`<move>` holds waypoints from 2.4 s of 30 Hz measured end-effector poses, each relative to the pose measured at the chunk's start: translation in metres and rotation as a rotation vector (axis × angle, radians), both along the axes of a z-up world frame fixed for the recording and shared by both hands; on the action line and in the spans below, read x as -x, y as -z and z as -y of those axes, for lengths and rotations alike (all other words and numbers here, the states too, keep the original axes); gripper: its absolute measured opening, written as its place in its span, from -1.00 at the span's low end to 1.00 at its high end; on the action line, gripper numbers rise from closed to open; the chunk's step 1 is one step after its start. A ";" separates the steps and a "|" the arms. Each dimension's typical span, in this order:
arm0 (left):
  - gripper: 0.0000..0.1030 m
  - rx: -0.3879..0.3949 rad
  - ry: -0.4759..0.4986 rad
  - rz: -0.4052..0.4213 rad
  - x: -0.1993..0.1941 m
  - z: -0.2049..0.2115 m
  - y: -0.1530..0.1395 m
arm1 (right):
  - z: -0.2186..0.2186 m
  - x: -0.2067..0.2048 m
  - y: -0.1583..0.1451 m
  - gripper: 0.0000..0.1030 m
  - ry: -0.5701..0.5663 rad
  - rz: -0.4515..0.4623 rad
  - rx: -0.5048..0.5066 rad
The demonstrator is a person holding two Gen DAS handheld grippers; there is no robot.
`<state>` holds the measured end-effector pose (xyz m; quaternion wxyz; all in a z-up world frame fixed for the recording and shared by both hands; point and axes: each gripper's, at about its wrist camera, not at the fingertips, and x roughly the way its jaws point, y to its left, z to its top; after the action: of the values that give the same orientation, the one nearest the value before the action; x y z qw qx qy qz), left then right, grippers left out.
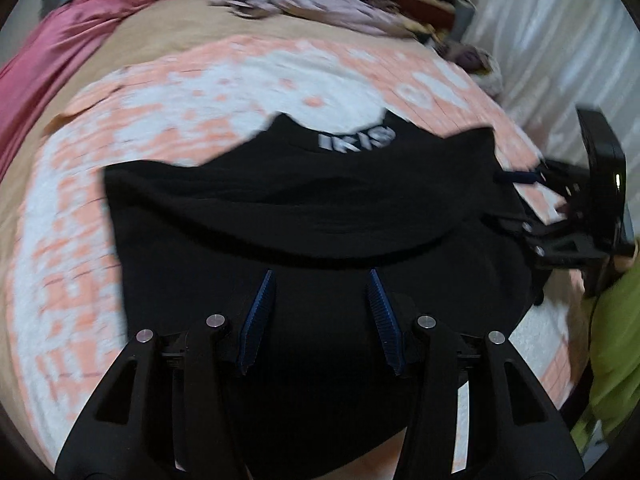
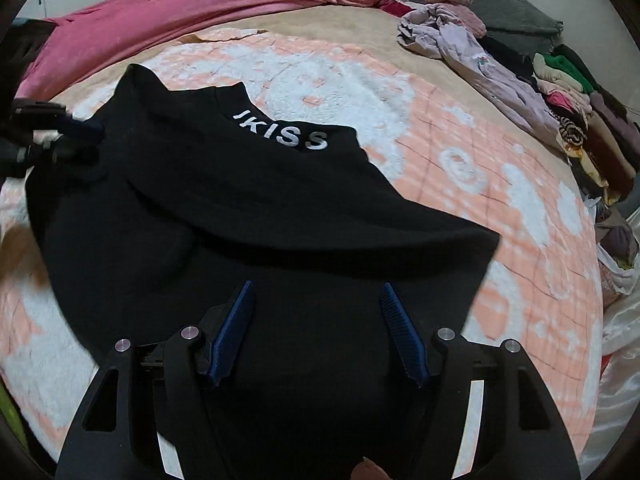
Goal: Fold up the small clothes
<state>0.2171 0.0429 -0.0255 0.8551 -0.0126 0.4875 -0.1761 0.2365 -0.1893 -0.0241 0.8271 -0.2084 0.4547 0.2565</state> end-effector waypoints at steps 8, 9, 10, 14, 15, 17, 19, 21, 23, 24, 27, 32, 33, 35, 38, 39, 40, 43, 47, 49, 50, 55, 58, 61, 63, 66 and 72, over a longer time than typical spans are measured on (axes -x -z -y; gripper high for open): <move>-0.03 0.078 -0.128 0.015 -0.038 0.003 0.006 | 0.014 -0.046 0.002 0.26 0.218 -0.022 -0.115; -0.03 0.092 -0.172 0.019 -0.042 -0.005 0.004 | 0.021 -0.052 0.002 0.26 0.262 -0.025 -0.132; -0.03 0.102 -0.202 0.023 -0.044 -0.011 0.002 | 0.030 -0.058 0.002 0.26 0.307 -0.026 -0.147; -0.03 0.139 -0.311 0.052 -0.038 -0.045 -0.006 | 0.064 -0.066 0.000 0.26 0.445 -0.010 -0.199; -0.03 0.141 -0.339 0.063 -0.035 -0.055 -0.009 | 0.073 -0.065 -0.001 0.26 0.475 -0.007 -0.211; -0.02 0.155 -0.400 0.081 -0.029 -0.078 -0.013 | 0.093 -0.062 -0.004 0.26 0.526 0.000 -0.251; 0.03 0.165 -0.435 0.087 -0.024 -0.096 -0.016 | 0.107 -0.061 -0.005 0.26 0.555 0.002 -0.276; 0.14 0.153 -0.446 0.083 -0.024 -0.108 -0.017 | 0.114 -0.059 -0.007 0.26 0.552 0.008 -0.295; 0.18 0.151 -0.446 0.069 -0.028 -0.113 -0.014 | 0.115 -0.059 -0.008 0.26 0.540 0.007 -0.294; 0.19 0.156 -0.441 0.060 -0.030 -0.114 -0.012 | 0.114 -0.060 -0.007 0.26 0.529 -0.006 -0.305; 0.19 0.159 -0.423 0.039 -0.035 -0.112 -0.003 | 0.109 -0.066 -0.001 0.26 0.527 -0.029 -0.316; -0.09 0.125 -0.407 0.034 -0.046 -0.099 0.006 | 0.091 -0.071 0.005 0.01 0.497 -0.033 -0.288; -0.29 0.112 -0.410 0.037 -0.046 -0.098 0.007 | 0.089 -0.072 0.007 -0.26 0.493 -0.036 -0.282; -0.75 0.077 -0.411 0.050 -0.046 -0.095 0.007 | 0.083 -0.074 0.009 -0.57 0.478 -0.038 -0.267; -0.83 0.093 -0.412 0.094 -0.038 -0.100 -0.002 | 0.087 -0.070 0.004 -0.82 0.484 -0.004 -0.283; -0.89 0.099 -0.418 0.106 -0.035 -0.102 -0.005 | 0.093 -0.068 -0.001 -0.83 0.496 0.013 -0.323; -0.92 0.110 -0.429 0.128 -0.032 -0.106 -0.010 | 0.100 -0.067 -0.005 -0.84 0.510 0.026 -0.349; -0.92 0.162 -0.451 0.183 -0.028 -0.115 -0.025 | 0.116 -0.071 -0.009 -0.85 0.564 0.034 -0.412; -0.92 0.159 -0.473 0.148 -0.040 -0.117 -0.020 | 0.117 -0.083 0.000 -0.85 0.602 -0.004 -0.401; -0.91 0.121 -0.479 0.089 -0.048 -0.115 -0.004 | 0.113 -0.087 0.011 -0.84 0.617 -0.038 -0.357; -0.90 0.111 -0.481 0.074 -0.049 -0.114 0.002 | 0.110 -0.087 0.014 -0.83 0.616 -0.037 -0.336; -0.62 0.119 -0.498 0.068 -0.045 -0.121 0.014 | 0.109 -0.086 0.017 -0.54 0.639 -0.014 -0.276; -0.60 0.149 -0.497 0.095 -0.030 -0.127 0.004 | 0.120 -0.079 0.011 -0.35 0.645 -0.011 -0.311; -0.47 0.167 -0.482 0.128 -0.010 -0.127 -0.010 | 0.131 -0.064 0.002 -0.22 0.643 -0.012 -0.356; -0.27 0.180 -0.454 0.148 0.008 -0.123 -0.019 | 0.135 -0.051 -0.004 -0.12 0.631 -0.008 -0.380; -0.07 0.171 -0.409 0.151 0.026 -0.113 -0.023 | 0.136 -0.030 -0.013 0.05 0.599 0.001 -0.390; 0.12 0.193 -0.354 0.072 0.046 -0.091 -0.002 | 0.122 0.008 -0.014 0.12 0.535 -0.036 -0.402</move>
<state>0.1710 0.1340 -0.0234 0.8843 -0.1739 0.4278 -0.0694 0.2285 -0.3113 -0.0100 0.8814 0.0901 0.4483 0.1185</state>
